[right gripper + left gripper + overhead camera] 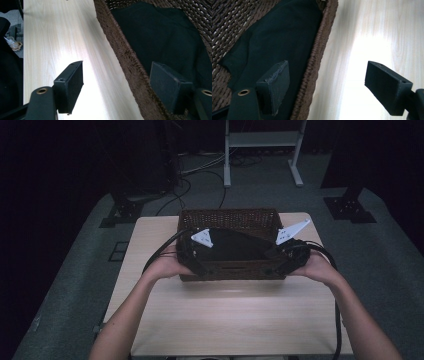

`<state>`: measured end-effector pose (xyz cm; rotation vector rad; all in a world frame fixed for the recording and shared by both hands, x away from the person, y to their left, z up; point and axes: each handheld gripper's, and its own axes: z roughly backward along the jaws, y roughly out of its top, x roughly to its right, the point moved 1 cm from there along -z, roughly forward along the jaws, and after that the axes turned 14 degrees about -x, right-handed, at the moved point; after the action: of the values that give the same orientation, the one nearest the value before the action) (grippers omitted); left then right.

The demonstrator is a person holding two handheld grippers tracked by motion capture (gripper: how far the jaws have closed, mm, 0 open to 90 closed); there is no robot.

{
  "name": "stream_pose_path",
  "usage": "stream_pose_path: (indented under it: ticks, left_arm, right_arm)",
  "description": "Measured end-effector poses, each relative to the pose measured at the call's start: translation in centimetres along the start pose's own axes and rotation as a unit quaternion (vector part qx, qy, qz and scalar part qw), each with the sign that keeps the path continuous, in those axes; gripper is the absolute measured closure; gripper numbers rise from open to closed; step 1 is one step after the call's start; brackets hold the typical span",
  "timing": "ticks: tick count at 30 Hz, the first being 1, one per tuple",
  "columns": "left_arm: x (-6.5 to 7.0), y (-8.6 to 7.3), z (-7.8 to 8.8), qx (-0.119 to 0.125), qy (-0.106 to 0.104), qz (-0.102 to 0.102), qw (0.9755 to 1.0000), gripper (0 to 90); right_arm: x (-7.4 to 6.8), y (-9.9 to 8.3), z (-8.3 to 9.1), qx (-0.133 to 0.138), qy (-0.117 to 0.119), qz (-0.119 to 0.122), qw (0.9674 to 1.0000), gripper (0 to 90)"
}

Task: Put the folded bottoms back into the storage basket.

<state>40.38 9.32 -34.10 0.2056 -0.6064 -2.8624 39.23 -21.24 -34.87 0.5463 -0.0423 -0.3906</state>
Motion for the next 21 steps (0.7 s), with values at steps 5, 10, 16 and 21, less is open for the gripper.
stream_pose_path:
  ticks: [5,10,16,21]
  left_arm:
    - [0.7,-0.2,-0.2,0.002,-0.006,-0.006,1.0,18.8]
    - [1.2,-0.4,-0.3,0.008,-0.006,-0.006,0.9999,18.7]
    - [1.8,-0.6,-0.4,0.009,-0.006,-0.009,0.9999,18.3]
    - [2.4,-0.8,-0.5,0.009,-0.007,-0.013,0.9998,18.1]
  right_arm:
    - [-0.4,-0.4,-0.2,-0.005,0.0,0.004,1.0,26.2]
    - [-1.0,-0.8,-0.4,-0.003,0.002,0.005,1.0,26.2]
    - [-1.6,-1.2,-0.5,0.0,0.002,0.008,1.0,26.2]
    - [-2.2,-1.7,-0.6,0.005,0.002,0.01,0.9999,26.1]
